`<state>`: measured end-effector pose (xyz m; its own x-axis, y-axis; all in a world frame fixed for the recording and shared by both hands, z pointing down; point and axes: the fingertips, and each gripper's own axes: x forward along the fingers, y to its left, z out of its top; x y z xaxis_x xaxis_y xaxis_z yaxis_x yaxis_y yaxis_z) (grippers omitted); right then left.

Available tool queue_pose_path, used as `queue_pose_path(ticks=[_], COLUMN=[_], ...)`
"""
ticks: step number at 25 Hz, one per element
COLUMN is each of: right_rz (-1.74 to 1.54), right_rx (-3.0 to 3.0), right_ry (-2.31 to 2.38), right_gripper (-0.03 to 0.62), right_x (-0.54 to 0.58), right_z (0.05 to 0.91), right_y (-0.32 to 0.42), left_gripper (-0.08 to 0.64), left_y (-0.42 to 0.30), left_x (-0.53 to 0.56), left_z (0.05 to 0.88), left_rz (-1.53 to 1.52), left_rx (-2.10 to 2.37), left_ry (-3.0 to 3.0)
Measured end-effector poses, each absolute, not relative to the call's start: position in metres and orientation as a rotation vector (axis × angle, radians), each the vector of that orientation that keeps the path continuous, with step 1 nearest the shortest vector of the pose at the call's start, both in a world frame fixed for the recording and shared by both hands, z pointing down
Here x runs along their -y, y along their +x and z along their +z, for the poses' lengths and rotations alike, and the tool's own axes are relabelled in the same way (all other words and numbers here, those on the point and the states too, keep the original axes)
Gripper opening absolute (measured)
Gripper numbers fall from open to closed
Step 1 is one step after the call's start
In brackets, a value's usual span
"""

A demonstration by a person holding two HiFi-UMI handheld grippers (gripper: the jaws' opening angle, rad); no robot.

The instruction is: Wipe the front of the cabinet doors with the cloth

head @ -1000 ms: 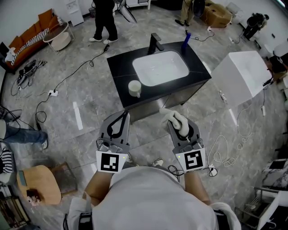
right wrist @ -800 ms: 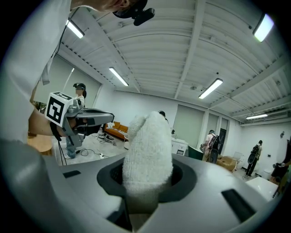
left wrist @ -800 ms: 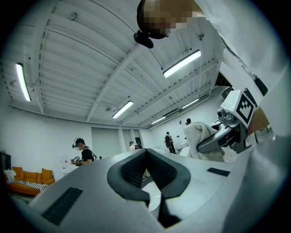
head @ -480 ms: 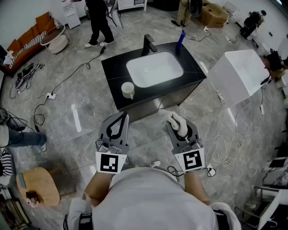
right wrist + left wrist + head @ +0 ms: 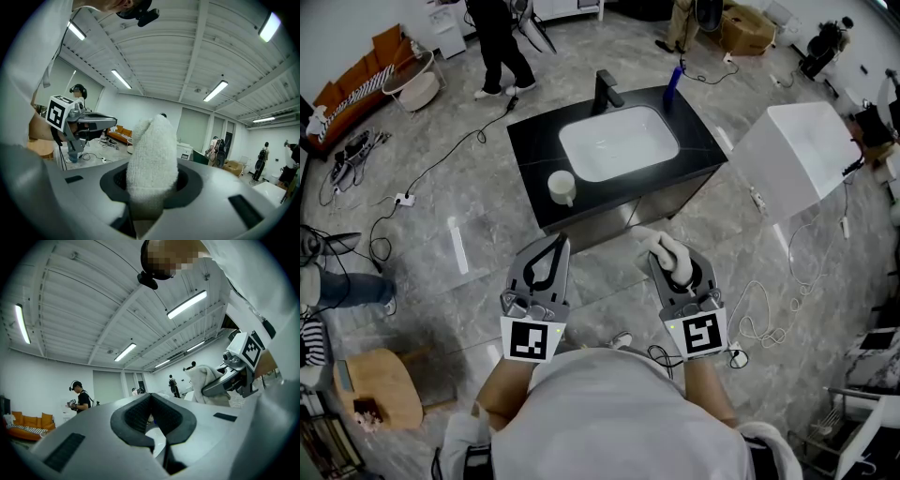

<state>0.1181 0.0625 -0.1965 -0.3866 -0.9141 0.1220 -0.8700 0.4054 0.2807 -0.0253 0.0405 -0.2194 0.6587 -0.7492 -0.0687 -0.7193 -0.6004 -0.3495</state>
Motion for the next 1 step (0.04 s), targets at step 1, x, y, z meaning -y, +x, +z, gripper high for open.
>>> queue_pose_path(ticks=[1], right_rz=[-0.248], right_rx=[2.408], right_ry=[1.566], right_gripper=[0.135], right_x=[-0.0612], right_z=[-0.1966], right_y=[0.1185], left_gripper=[0.018], left_y=[-0.025], left_x=[-0.0394], left_z=[-0.219], left_rz=[-0.12], left_rx=[-1.165], left_ry=[-2.532])
